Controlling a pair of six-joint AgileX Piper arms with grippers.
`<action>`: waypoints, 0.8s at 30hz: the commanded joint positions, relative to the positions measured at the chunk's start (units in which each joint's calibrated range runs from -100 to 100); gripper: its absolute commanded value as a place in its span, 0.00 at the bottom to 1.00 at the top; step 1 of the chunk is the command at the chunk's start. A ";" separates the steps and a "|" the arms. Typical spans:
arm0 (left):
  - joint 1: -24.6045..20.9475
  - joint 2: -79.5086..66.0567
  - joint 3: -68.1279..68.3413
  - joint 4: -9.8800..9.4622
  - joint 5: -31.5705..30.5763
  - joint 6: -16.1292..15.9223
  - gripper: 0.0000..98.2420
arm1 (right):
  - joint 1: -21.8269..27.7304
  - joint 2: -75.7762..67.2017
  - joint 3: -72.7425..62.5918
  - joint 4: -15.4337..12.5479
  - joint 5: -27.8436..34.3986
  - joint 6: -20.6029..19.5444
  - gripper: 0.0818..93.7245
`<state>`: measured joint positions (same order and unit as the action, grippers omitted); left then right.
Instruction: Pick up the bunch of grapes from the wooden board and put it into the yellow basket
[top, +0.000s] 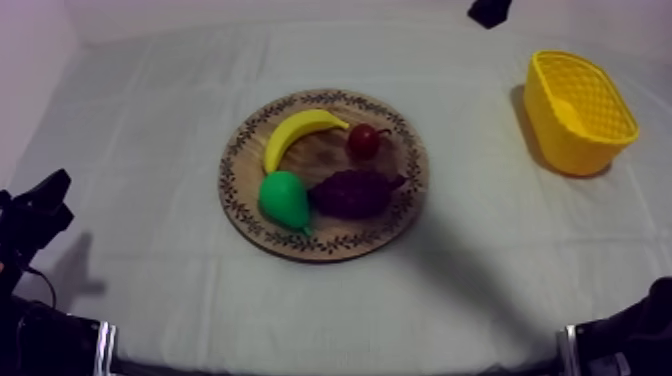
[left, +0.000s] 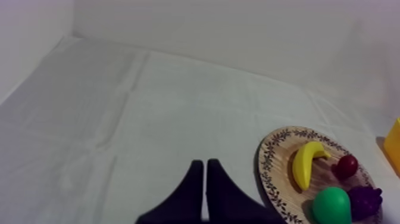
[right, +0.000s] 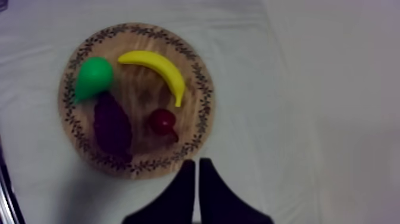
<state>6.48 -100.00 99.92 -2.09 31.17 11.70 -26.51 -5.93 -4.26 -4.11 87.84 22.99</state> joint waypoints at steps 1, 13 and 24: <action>0.00 0.00 -0.03 -0.03 -0.05 -0.01 0.00 | -0.93 2.18 -1.43 0.16 2.53 0.47 0.01; 0.00 0.00 -0.03 -0.03 -0.05 -0.01 0.00 | -3.85 13.12 -7.26 1.45 9.82 -1.55 0.01; 0.00 0.00 -0.03 -0.03 -0.05 -0.01 0.00 | -5.78 18.94 -6.66 2.34 10.53 -4.24 0.01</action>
<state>6.48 -100.00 99.92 -2.09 31.17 11.70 -32.24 12.91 -11.02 -1.63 98.27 18.75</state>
